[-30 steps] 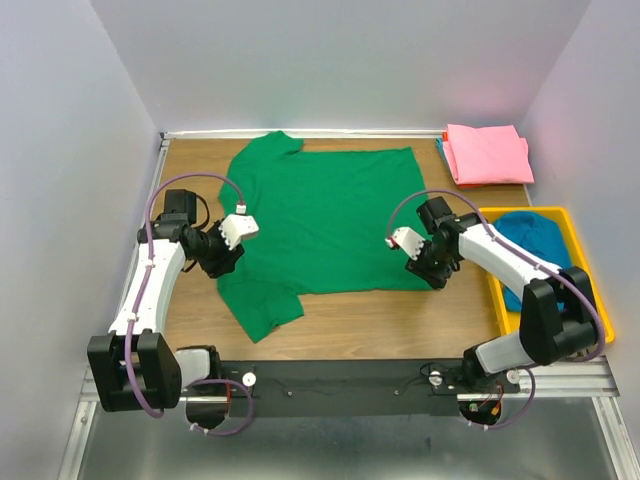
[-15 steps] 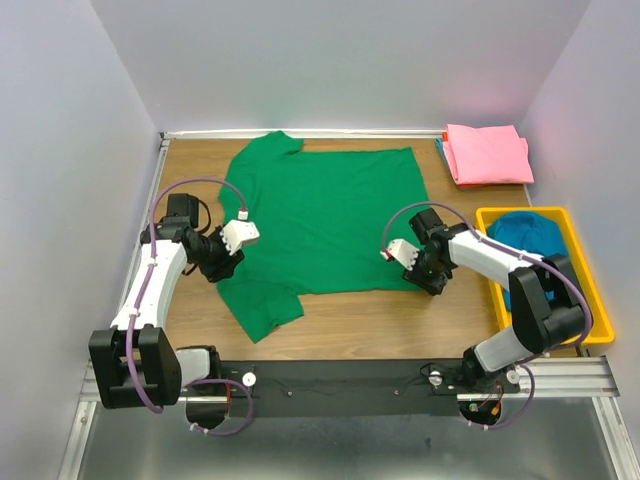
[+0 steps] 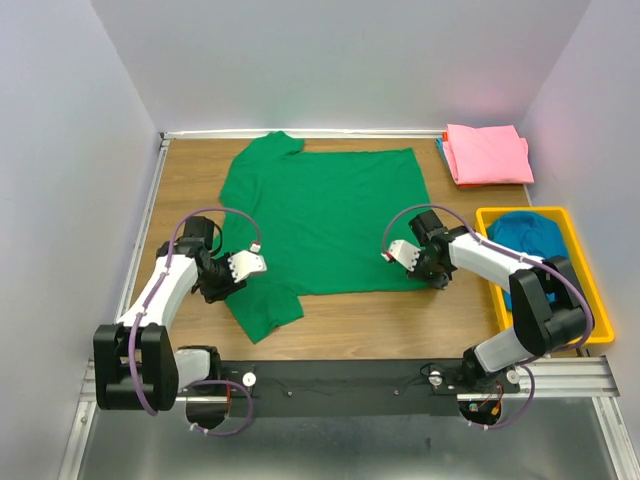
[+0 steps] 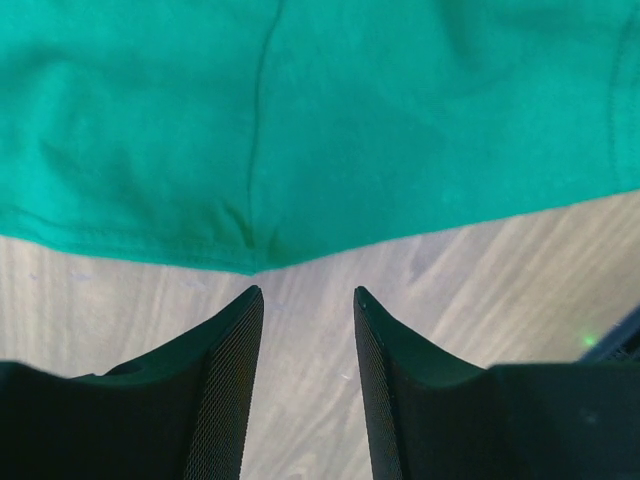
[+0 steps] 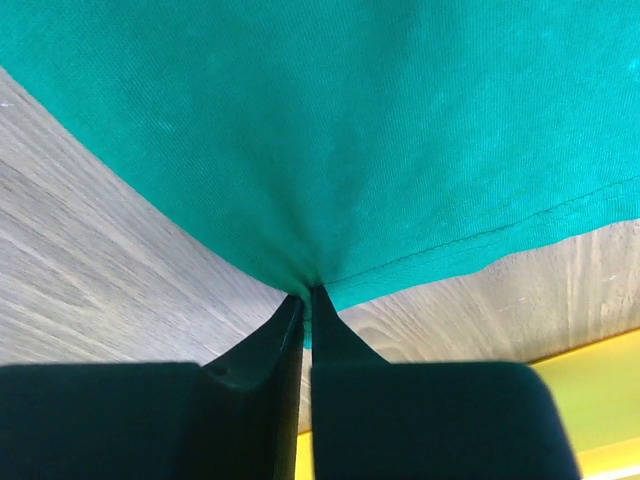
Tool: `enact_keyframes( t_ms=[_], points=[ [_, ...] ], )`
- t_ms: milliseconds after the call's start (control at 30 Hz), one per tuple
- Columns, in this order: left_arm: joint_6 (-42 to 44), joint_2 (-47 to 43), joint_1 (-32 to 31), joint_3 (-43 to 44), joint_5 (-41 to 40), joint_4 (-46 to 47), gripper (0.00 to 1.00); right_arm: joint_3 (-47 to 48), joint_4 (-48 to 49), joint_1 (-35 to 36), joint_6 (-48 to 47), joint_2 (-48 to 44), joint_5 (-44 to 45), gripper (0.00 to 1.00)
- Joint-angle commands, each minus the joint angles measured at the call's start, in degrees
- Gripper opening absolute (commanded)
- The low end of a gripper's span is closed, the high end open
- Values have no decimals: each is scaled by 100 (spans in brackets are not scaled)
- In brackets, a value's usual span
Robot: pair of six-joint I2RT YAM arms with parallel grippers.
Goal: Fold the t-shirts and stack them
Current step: Flatten out the tshirt, then grap the side of the flattened tshirt closest away from the robot with both arms
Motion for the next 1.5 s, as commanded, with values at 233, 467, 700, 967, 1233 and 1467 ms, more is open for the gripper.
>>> enact_keyframes(
  t_ms=[233,467,700,967,1233,1467],
  points=[
    [55,463,-627,-17,-216,370,48,-137,257,8,68,306,47,10],
    [-68,1034,-803,141,-611,378,50,-84,204,8,103,289,56,10],
    [-173,1386,-1093,124,-1138,361,49,12,160,8,85,324,82,10],
    [-270,1282,-1225,-88,-1465,590,16,65,37,8,112,228,91,1],
    [-218,631,-1129,703,-1095,-288,0,74,-270,8,138,-360,152,0],
    [-77,306,-979,1082,-937,-904,0,65,-798,-9,129,-950,126,1]
  ],
)
